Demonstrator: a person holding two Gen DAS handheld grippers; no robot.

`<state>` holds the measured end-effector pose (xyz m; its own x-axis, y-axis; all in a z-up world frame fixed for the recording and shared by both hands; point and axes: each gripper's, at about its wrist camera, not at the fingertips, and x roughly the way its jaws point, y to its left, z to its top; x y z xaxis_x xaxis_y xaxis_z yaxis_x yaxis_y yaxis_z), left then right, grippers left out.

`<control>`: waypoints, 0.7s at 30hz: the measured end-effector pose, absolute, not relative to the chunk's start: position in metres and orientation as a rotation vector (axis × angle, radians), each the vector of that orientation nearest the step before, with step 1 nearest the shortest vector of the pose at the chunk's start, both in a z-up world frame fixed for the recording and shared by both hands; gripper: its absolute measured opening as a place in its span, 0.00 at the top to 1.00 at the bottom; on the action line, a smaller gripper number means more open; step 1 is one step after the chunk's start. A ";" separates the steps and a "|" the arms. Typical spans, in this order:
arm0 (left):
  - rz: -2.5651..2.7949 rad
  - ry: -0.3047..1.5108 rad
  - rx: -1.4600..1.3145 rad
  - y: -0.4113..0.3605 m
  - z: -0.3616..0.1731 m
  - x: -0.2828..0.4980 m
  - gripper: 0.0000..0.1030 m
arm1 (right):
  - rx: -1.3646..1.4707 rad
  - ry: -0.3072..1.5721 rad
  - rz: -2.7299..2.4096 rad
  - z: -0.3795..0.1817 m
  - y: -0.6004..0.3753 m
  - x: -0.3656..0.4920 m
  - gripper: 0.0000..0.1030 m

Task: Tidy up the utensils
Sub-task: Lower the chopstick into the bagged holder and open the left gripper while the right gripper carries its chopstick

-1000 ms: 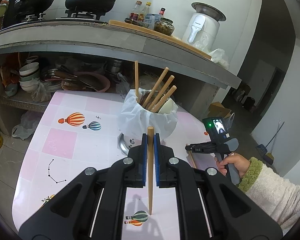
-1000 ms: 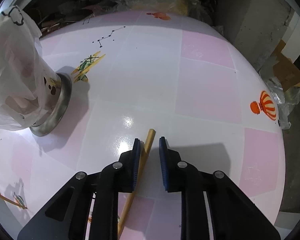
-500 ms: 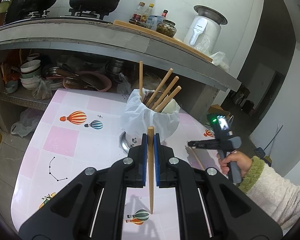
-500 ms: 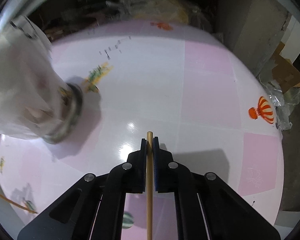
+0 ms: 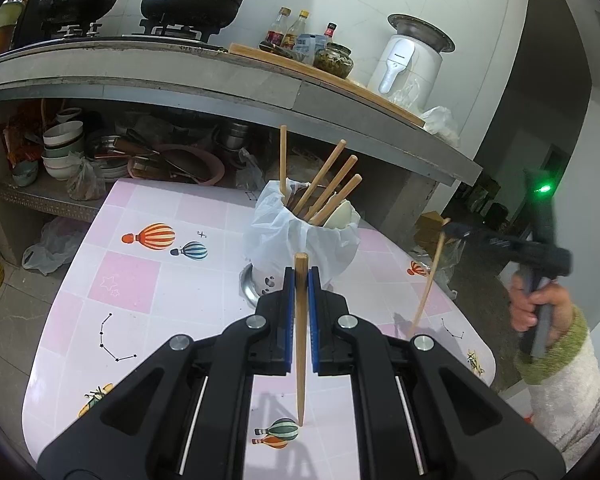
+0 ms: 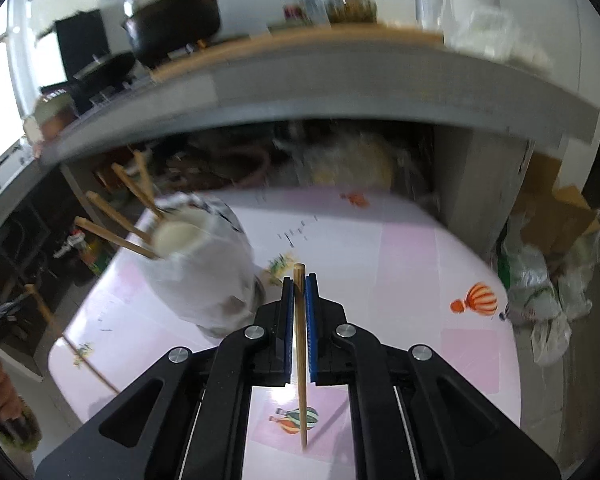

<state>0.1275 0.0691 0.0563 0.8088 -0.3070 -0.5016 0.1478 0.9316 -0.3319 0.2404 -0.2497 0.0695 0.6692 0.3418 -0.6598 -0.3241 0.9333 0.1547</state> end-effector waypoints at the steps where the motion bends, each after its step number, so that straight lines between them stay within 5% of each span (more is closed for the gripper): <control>1: -0.246 0.580 -0.285 0.069 0.057 0.128 0.95 | 0.029 0.736 0.382 0.074 -0.251 0.236 0.94; 21: -0.209 0.369 -0.259 0.089 0.151 0.144 0.95 | 0.042 0.639 0.458 0.094 -0.248 0.202 0.95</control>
